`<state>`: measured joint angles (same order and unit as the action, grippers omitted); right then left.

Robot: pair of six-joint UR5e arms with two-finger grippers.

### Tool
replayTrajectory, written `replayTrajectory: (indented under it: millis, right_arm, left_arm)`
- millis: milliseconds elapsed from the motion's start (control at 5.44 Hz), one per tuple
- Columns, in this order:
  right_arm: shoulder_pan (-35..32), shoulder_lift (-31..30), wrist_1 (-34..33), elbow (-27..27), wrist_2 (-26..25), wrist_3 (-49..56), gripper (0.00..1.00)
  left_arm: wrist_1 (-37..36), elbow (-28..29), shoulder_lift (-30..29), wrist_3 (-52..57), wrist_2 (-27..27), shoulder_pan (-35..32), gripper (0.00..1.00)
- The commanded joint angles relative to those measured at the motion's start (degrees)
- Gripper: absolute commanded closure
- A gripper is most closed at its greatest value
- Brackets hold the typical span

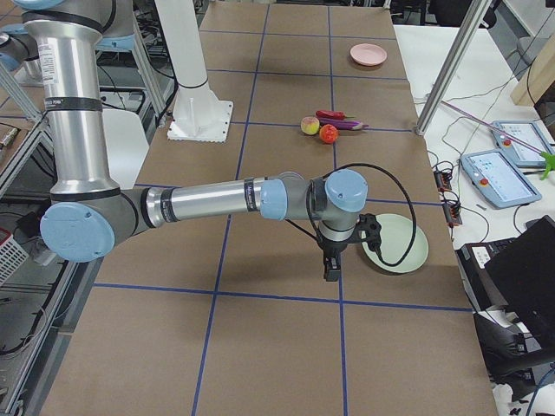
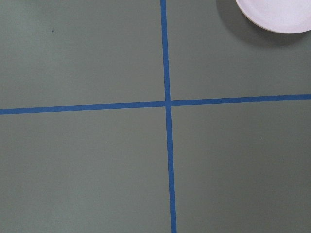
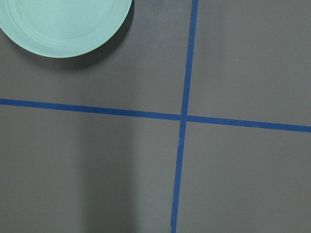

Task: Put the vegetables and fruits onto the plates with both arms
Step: 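Move the left gripper toward the red chili pepper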

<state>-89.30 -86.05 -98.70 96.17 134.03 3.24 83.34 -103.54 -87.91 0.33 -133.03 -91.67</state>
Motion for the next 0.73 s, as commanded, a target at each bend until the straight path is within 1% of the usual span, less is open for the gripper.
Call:
replayTrajectory:
  millis: [0, 184, 367, 551]
  right_arm:
    - [0.0, 0.1, 0.0, 0.1, -1.1, -0.2, 0.0]
    - [0.0, 0.2, 0.0, 0.1, -1.1, -0.2, 0.0]
    - [0.0, 0.4, 0.0, 0.0, -1.1, -0.3, 0.0]
    - [0.0, 0.3, 0.0, 0.1, -0.7, -0.3, 0.0]
  left_arm:
    - [0.0, -0.3, -0.1, -0.1, 0.1, 0.0, 0.0]
    - [-0.5, -0.5, -2.3, -0.2, 0.5, 0.5, 0.0]
    - [-6.5, -0.6, -9.5, -0.2, 0.1, 2.7, 0.0]
    - [-7.3, -1.3, -12.3, -0.1, -0.9, 3.8, 0.0]
